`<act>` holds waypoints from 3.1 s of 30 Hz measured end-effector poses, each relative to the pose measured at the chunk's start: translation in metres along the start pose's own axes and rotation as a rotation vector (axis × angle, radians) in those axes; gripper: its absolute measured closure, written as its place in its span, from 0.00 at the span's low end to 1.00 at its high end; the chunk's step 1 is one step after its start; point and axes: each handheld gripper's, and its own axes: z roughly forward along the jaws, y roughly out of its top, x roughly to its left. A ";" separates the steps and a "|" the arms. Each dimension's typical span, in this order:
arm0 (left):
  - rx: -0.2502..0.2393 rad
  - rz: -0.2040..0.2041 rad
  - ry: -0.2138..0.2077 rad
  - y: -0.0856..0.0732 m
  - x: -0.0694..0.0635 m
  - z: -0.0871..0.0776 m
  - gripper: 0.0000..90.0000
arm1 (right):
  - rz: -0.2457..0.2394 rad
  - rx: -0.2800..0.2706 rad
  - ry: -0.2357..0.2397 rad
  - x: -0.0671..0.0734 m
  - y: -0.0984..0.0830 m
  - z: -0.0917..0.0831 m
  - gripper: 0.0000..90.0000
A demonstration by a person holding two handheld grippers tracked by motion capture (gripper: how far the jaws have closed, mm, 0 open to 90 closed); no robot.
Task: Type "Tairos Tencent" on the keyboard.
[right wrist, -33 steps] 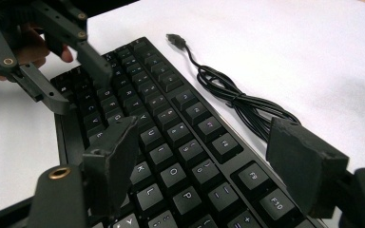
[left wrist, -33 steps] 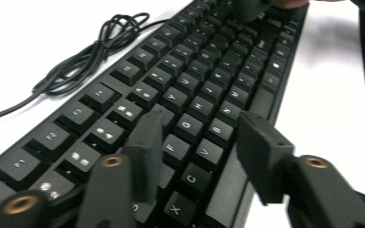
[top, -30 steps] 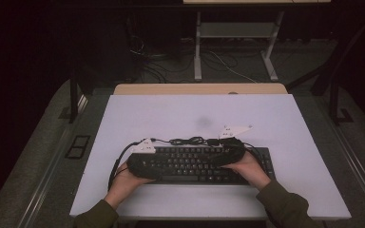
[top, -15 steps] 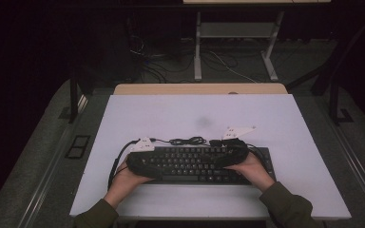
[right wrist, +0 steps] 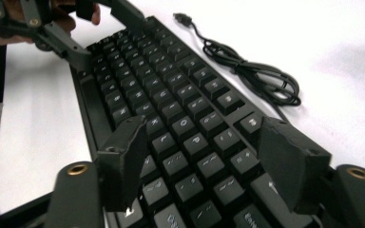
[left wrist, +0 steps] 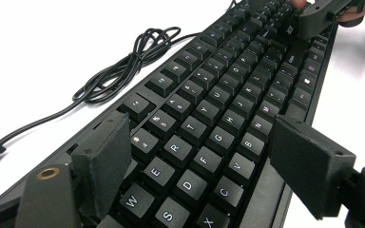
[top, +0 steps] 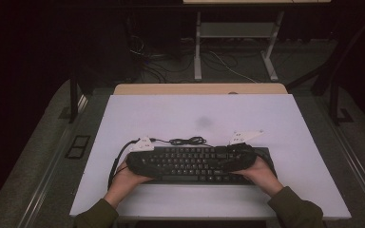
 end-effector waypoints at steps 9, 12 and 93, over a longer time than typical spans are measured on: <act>-0.006 0.000 0.004 0.000 0.001 -0.001 0.24 | -0.009 0.044 0.026 0.005 -0.007 -0.006 0.63; -0.007 0.000 0.005 0.000 0.001 0.000 0.24 | -0.014 0.052 0.028 0.005 -0.009 -0.009 0.71; 0.109 0.049 -0.040 0.017 0.004 0.032 0.99 | -0.052 0.162 0.040 0.006 -0.026 -0.011 0.99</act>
